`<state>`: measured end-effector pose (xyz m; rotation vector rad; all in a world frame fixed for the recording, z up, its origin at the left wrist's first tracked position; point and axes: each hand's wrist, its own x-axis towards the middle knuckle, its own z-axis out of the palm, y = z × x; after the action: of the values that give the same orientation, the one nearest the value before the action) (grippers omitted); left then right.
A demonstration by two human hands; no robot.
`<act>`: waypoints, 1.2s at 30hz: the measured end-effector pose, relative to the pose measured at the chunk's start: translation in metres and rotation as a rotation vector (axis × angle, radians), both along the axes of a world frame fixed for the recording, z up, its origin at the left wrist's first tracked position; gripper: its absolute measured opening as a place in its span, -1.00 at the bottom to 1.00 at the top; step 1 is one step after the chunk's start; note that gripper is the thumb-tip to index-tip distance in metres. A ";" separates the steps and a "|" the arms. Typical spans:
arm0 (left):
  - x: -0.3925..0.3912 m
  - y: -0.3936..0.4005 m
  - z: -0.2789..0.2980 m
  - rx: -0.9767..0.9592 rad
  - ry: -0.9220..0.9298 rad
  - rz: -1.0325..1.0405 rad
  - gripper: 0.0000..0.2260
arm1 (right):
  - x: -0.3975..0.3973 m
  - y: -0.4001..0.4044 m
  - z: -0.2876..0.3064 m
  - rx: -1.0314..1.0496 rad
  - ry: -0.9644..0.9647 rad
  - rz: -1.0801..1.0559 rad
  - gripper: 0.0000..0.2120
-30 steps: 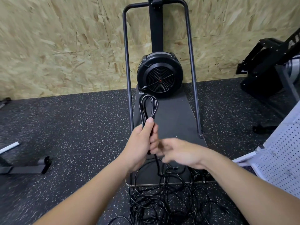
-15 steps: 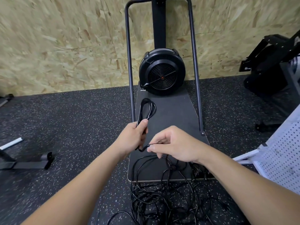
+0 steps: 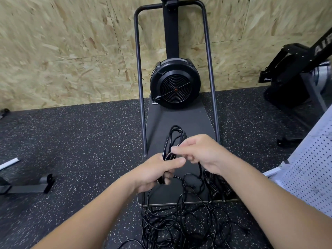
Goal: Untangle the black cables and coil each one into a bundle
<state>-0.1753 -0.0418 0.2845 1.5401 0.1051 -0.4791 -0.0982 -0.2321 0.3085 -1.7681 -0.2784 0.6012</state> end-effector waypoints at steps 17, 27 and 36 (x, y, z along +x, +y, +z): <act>0.006 0.027 0.001 0.112 -0.226 0.209 -0.65 | -0.019 -0.009 0.038 -0.016 -0.281 0.019 -0.67; -0.006 -0.020 -0.003 0.326 -0.388 0.048 -0.82 | -0.016 -0.002 0.041 0.003 -0.311 -0.344 -0.70; -0.008 -0.022 -0.004 0.416 -0.467 0.035 -0.75 | -0.010 -0.012 0.044 0.117 -0.199 -0.260 -0.65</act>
<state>-0.1829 -0.0633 0.2810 2.0175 -0.1384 -0.0574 -0.1085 -0.2441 0.3529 -1.7175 -0.2103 0.2189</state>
